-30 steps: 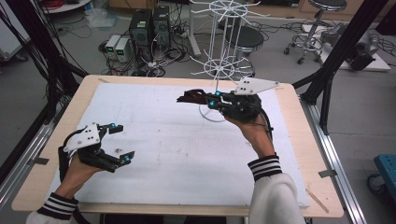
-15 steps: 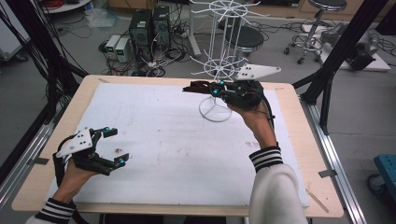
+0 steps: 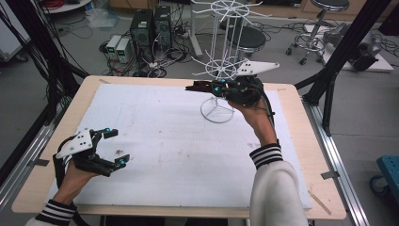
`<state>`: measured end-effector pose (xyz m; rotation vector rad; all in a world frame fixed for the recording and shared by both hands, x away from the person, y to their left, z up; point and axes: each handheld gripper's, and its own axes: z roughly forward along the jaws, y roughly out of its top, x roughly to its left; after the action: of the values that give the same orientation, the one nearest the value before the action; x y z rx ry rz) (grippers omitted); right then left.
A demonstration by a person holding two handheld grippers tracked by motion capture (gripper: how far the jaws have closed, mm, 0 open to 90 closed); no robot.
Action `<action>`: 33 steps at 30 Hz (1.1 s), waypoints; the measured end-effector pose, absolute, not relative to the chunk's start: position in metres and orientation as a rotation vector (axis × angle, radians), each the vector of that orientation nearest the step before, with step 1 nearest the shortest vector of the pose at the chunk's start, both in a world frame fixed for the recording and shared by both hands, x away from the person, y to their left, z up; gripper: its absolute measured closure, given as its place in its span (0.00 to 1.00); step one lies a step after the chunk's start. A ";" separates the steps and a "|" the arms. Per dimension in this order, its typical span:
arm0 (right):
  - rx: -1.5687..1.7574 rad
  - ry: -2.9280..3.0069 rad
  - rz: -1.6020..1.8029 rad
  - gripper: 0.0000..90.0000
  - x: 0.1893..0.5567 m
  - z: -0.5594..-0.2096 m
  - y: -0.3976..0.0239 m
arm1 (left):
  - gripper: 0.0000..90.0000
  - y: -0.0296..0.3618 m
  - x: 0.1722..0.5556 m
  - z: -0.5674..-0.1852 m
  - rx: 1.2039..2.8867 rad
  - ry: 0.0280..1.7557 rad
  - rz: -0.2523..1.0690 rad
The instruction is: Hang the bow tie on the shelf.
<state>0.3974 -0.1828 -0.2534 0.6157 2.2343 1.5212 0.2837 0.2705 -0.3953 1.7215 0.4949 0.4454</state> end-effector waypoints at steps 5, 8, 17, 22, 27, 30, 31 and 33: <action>0.637 2.227 1.505 0.92 0.401 -0.249 -0.184 | 0.02 0.271 0.284 -0.396 1.720 0.500 0.446; 0.655 2.225 1.503 0.92 0.404 -0.246 -0.184 | 0.02 0.271 0.285 -0.396 1.720 0.500 0.446; 0.683 2.233 1.470 0.92 0.412 -0.242 -0.183 | 0.02 0.271 0.286 -0.396 1.716 0.502 0.446; 0.707 2.226 1.476 0.91 0.418 -0.243 -0.186 | 0.02 0.272 0.287 -0.397 1.718 0.504 0.442; 0.738 2.225 1.462 0.91 0.423 -0.241 -0.186 | 0.02 0.273 0.288 -0.397 1.718 0.505 0.442; 0.731 2.224 1.461 0.91 0.424 -0.238 -0.185 | 0.02 0.273 0.288 -0.397 1.716 0.507 0.439; 0.728 2.218 1.463 0.91 0.425 -0.237 -0.185 | 0.02 0.273 0.288 -0.397 1.714 0.508 0.439; 0.729 2.213 1.455 0.91 0.426 -0.238 -0.185 | 0.02 0.273 0.288 -0.397 1.715 0.508 0.438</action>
<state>0.4257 -0.1850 -0.2375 0.7288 2.2132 1.4549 0.2880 0.2729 -0.3973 1.7146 0.5081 0.4379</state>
